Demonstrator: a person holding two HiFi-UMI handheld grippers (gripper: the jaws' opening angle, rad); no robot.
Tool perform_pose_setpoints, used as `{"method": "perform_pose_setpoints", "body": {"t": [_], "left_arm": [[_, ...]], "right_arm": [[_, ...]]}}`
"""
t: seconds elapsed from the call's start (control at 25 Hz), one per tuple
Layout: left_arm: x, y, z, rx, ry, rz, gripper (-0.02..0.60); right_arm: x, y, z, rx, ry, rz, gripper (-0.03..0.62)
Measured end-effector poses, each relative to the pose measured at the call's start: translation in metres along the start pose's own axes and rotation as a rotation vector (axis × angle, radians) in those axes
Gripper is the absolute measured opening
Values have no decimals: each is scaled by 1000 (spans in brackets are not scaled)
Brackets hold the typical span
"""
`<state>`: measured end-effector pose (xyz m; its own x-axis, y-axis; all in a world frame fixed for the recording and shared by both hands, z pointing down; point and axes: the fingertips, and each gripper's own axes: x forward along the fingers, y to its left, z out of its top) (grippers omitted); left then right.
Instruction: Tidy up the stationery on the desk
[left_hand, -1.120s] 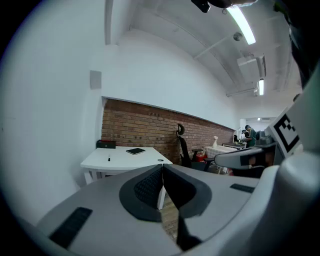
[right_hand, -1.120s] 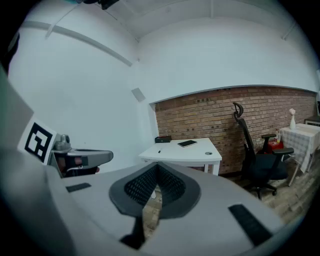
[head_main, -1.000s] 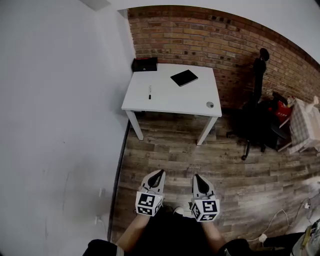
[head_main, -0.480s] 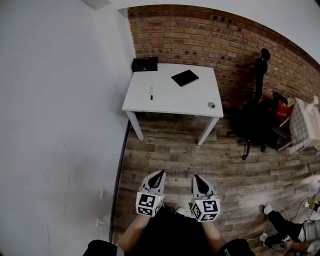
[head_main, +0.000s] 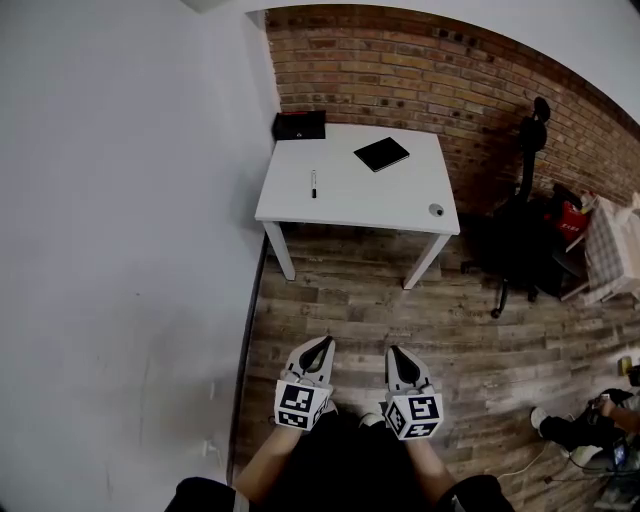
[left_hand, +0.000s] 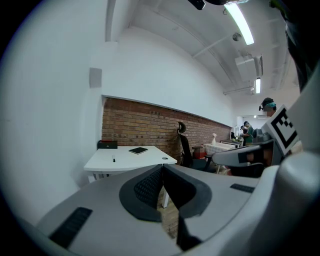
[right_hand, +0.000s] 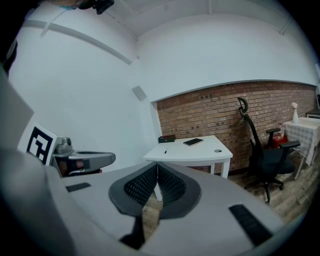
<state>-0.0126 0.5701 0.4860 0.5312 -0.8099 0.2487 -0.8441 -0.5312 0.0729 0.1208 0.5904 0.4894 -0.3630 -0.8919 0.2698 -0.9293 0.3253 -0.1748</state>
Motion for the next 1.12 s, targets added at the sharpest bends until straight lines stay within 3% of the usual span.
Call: {"method": "perform_pose_setpoints", "body": {"t": [0.48, 1.12], "left_arm": [[-8, 28, -6, 0, 10, -35, 14], [61, 60, 7, 0, 26, -9, 15]], "right_arm": [[15, 36, -10, 16, 19, -7, 23], [85, -7, 3, 51, 34, 15, 23]]}}
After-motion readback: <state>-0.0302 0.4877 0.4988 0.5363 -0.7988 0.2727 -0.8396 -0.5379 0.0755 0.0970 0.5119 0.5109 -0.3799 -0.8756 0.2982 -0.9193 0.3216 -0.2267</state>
